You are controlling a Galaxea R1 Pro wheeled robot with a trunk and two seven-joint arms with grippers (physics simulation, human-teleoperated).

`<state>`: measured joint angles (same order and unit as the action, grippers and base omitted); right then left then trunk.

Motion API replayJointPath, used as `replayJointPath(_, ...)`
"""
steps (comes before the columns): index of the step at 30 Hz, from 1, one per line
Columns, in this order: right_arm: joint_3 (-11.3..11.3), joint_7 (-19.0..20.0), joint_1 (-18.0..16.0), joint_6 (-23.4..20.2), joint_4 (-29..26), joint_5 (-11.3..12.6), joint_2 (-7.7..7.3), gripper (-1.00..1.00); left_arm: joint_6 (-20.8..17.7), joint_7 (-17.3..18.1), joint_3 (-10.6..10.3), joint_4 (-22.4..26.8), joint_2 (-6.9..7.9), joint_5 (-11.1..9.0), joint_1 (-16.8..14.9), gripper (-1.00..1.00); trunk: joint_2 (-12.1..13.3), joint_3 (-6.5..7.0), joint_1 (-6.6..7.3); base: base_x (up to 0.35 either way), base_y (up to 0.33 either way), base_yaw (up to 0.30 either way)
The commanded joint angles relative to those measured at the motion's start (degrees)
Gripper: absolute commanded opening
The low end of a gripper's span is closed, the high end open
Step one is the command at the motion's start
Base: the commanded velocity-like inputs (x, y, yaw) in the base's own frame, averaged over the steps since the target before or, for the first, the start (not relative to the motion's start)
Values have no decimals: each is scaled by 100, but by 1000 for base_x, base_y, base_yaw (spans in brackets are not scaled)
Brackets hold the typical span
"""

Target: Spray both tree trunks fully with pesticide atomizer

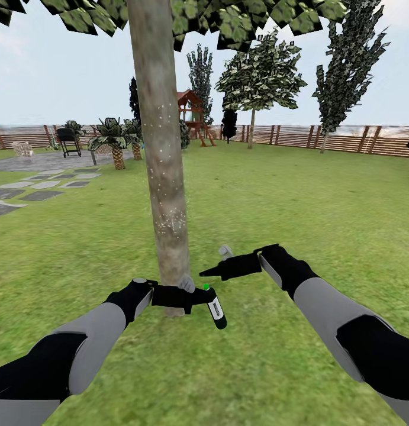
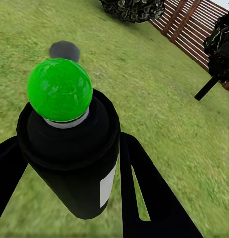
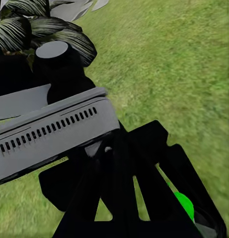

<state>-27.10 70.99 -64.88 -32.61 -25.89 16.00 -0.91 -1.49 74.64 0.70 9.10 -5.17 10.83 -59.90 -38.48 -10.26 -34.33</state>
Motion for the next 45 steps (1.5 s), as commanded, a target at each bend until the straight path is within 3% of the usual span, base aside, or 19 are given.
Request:
replayJointPath(1,-39,-4,-7,-45,42,52,-6,-100,0,16,18,7,-1,26,-4,-100,-8,-10,-2,0,0,0)
replayJointPath(45,-77,-15,-7,105,571,44,10,-100,0,23,18,11,-1,24,-4,-100,-8,-10,-2,0,0,0)
